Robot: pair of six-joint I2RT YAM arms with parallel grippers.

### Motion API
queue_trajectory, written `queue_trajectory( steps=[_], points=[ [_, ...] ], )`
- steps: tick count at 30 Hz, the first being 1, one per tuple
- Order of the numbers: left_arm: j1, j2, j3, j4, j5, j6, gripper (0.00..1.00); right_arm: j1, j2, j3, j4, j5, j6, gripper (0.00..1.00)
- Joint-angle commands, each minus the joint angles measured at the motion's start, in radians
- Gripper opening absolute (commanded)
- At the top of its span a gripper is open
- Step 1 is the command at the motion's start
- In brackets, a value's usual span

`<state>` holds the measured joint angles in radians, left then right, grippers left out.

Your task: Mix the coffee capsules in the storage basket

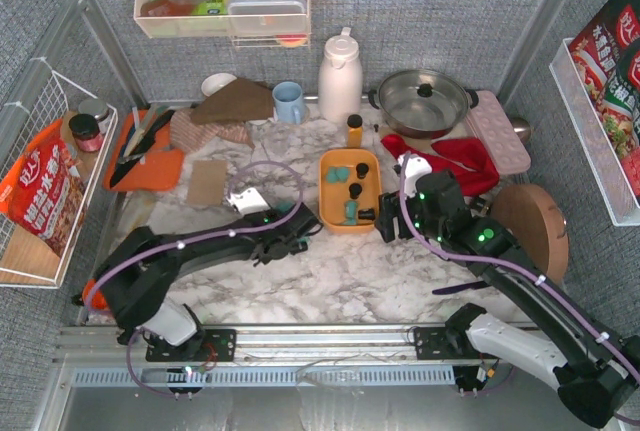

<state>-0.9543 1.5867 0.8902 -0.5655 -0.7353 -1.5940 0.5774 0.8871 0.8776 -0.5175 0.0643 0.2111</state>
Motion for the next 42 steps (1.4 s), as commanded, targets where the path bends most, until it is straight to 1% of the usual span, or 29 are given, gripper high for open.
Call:
queue_trajectory(
  steps=[1, 3, 4, 6, 8, 10, 12, 17, 21, 24, 27, 29, 34, 42],
  points=[
    [-0.003, -0.127, -0.03, 0.144, 0.001, 0.274, 0.21, 0.001, 0.005, 0.023, -0.014, -0.028, -0.009, 0.73],
    [-0.003, -0.216, -0.089, 0.341, 0.077, 0.473, 0.16, 0.001, 0.01, 0.03, -0.015, -0.038, -0.01, 0.73],
    [-0.003, -0.258, -0.128, 0.45, 0.156, 0.574, 0.15, 0.001, 0.014, 0.033, -0.013, -0.044, -0.011, 0.73],
    [-0.004, -0.345, -0.212, 0.677, 0.281, 0.755, 0.15, 0.001, 0.029, 0.045, -0.014, -0.06, -0.012, 0.73],
    [-0.005, -0.423, -0.287, 0.871, 0.39, 0.882, 0.16, 0.002, 0.048, 0.057, -0.014, -0.081, -0.009, 0.73],
    [-0.007, -0.471, -0.343, 1.002, 0.491, 1.012, 0.17, 0.002, 0.065, 0.067, -0.01, -0.11, -0.008, 0.73],
    [-0.01, -0.502, -0.38, 1.096, 0.574, 1.151, 0.17, 0.002, 0.084, 0.084, -0.008, -0.141, -0.005, 0.73],
    [-0.017, -0.524, -0.454, 1.276, 0.74, 1.424, 0.16, 0.008, 0.121, 0.112, -0.009, -0.186, 0.008, 0.73],
    [-0.02, -0.51, -0.524, 1.434, 0.875, 1.636, 0.13, 0.018, 0.138, 0.169, -0.007, -0.205, 0.022, 0.73],
    [-0.023, -0.492, -0.573, 1.537, 0.942, 1.784, 0.1, 0.033, 0.152, 0.198, -0.017, -0.224, 0.035, 0.73],
    [-0.024, -0.466, -0.598, 1.602, 0.98, 1.893, 0.09, 0.058, 0.157, 0.205, -0.006, -0.234, 0.064, 0.73],
    [-0.024, -0.445, -0.596, 1.617, 0.991, 1.932, 0.08, 0.077, 0.16, 0.196, 0.017, -0.247, 0.087, 0.73],
    [-0.038, -0.394, -0.59, 1.663, 1.012, 1.973, 0.08, 0.113, 0.177, 0.17, 0.083, -0.273, 0.149, 0.72],
    [-0.065, -0.359, -0.579, 1.699, 0.998, 2.002, 0.06, 0.14, 0.213, 0.162, 0.119, -0.261, 0.187, 0.7]
  ],
)
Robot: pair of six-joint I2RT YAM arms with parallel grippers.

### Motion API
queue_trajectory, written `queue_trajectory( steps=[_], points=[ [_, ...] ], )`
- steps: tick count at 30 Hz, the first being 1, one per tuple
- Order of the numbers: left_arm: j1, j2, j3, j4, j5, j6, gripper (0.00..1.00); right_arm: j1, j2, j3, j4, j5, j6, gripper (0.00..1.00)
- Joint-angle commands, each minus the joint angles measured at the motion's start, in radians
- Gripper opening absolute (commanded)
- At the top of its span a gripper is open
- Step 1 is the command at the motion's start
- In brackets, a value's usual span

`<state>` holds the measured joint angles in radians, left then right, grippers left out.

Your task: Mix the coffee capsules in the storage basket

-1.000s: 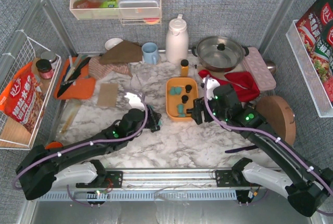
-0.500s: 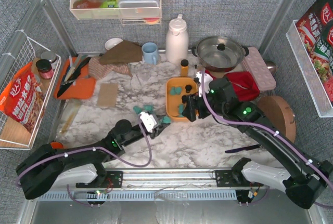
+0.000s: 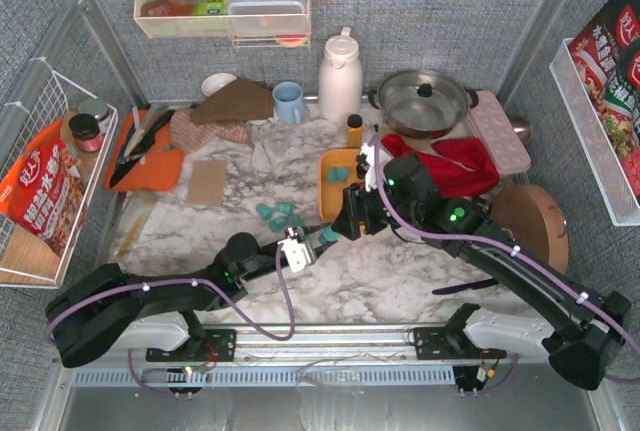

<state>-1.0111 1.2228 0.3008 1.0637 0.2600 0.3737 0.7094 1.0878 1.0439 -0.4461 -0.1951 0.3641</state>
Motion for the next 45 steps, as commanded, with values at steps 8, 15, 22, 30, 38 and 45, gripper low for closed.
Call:
queue_trajectory(
  steps=[8, 15, 22, 30, 38, 45],
  points=[
    [-0.021, 0.003, 0.02, 0.062, -0.025, 0.044, 0.05, 0.028, 0.036, -0.023, 0.072, 0.016, 0.064, 0.7],
    [-0.021, 0.002, 0.029, 0.055, -0.036, 0.051, 0.04, 0.05, 0.065, -0.034, 0.104, 0.01, 0.086, 0.7],
    [-0.023, -0.002, 0.031, 0.053, -0.032, 0.052, 0.03, 0.063, 0.086, -0.036, 0.122, 0.003, 0.103, 0.64],
    [-0.024, -0.004, 0.031, 0.047, -0.045, 0.048, 0.03, 0.064, 0.089, -0.04, 0.145, 0.005, 0.122, 0.41],
    [-0.024, -0.019, 0.037, 0.009, -0.081, 0.029, 0.66, 0.064, 0.08, -0.041, 0.137, 0.026, 0.13, 0.21],
    [-0.025, -0.062, 0.01, -0.013, -0.098, 0.013, 0.99, 0.064, 0.092, -0.023, 0.108, 0.072, 0.102, 0.19]
  ],
)
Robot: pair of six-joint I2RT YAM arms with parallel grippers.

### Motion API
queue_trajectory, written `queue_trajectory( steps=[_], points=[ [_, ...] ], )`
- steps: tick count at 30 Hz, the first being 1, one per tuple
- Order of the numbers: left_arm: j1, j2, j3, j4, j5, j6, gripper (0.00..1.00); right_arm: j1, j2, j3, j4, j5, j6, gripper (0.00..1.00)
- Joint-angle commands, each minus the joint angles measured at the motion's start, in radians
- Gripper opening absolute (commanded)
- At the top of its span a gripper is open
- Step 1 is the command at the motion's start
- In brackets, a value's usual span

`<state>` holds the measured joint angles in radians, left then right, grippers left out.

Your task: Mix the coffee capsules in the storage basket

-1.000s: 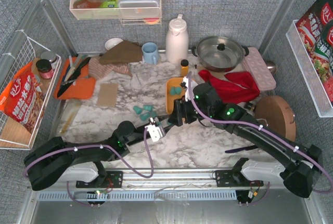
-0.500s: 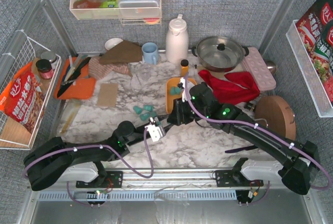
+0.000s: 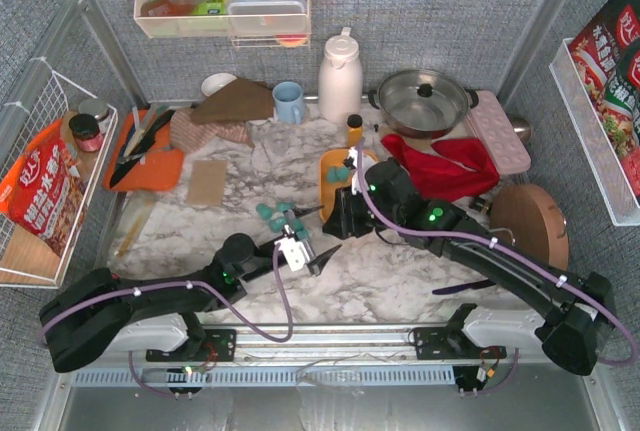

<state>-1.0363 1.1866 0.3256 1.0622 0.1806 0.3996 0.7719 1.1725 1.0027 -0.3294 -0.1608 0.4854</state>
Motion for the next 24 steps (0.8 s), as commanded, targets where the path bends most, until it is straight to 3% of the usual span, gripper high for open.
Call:
queue_trajectory(
  steps=[1, 6, 9, 13, 17, 22, 24],
  points=[
    [0.001, -0.04, -0.024, -0.018, -0.027, -0.021, 0.99, 0.001, 0.012, 0.027, -0.02, 0.063, -0.032, 0.19],
    [0.001, -0.154, -0.074, -0.061, -0.13, -0.138, 0.99, -0.005, 0.065, 0.073, -0.091, 0.278, -0.162, 0.19],
    [0.001, -0.244, -0.069, -0.175, -0.261, -0.276, 0.99, -0.023, 0.129, 0.097, -0.112, 0.382, -0.247, 0.2],
    [0.001, -0.336, -0.011, -0.459, -0.509, -0.501, 0.99, -0.072, 0.222, 0.115, -0.083, 0.396, -0.29, 0.22],
    [0.0, -0.381, 0.067, -0.728, -0.66, -0.723, 0.99, -0.125, 0.32, 0.153, -0.08, 0.371, -0.294, 0.24],
    [0.002, -0.401, 0.095, -0.881, -0.693, -0.885, 0.99, -0.165, 0.413, 0.184, -0.077, 0.328, -0.277, 0.35],
    [0.002, -0.4, 0.1, -0.929, -0.712, -0.934, 0.99, -0.172, 0.43, 0.187, -0.075, 0.327, -0.273, 0.49]
  ],
)
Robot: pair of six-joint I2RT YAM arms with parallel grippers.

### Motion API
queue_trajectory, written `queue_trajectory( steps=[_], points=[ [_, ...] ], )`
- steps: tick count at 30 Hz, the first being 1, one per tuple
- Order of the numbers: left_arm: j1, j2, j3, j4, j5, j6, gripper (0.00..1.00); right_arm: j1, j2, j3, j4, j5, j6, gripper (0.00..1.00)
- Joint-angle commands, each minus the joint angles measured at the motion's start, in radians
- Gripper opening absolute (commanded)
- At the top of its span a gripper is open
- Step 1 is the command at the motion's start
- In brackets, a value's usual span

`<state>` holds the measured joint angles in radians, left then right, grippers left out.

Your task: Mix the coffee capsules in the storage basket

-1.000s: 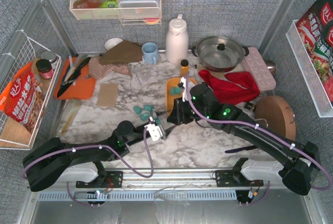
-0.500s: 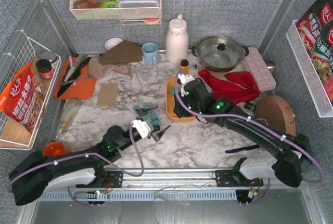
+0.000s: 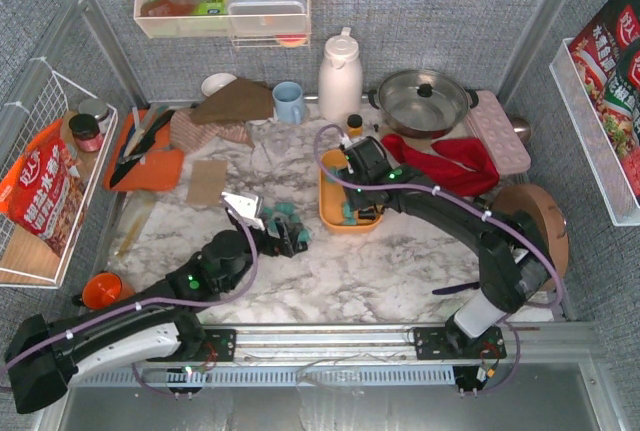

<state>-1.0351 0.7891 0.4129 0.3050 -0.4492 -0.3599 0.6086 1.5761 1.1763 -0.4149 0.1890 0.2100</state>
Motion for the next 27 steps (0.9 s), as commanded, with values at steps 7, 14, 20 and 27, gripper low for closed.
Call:
queue_trajectory(
  steps=[7, 14, 20, 27],
  points=[
    [0.005, 0.025, 0.014, -0.223, -0.091, -0.246, 0.99, -0.022, 0.044, 0.03, -0.012, -0.017, 0.008, 0.69],
    [0.007, 0.112, 0.037, -0.269, -0.05, -0.317, 0.98, -0.025, -0.043, 0.034, -0.054, 0.012, -0.002, 0.73],
    [0.007, 0.301, 0.127, -0.37, -0.024, -0.406, 0.85, -0.026, -0.199, -0.029, -0.071, 0.009, -0.004, 0.73],
    [0.007, 0.536, 0.287, -0.465, -0.03, -0.48, 0.77, -0.026, -0.358, -0.111, -0.099, -0.012, 0.012, 0.73]
  ],
)
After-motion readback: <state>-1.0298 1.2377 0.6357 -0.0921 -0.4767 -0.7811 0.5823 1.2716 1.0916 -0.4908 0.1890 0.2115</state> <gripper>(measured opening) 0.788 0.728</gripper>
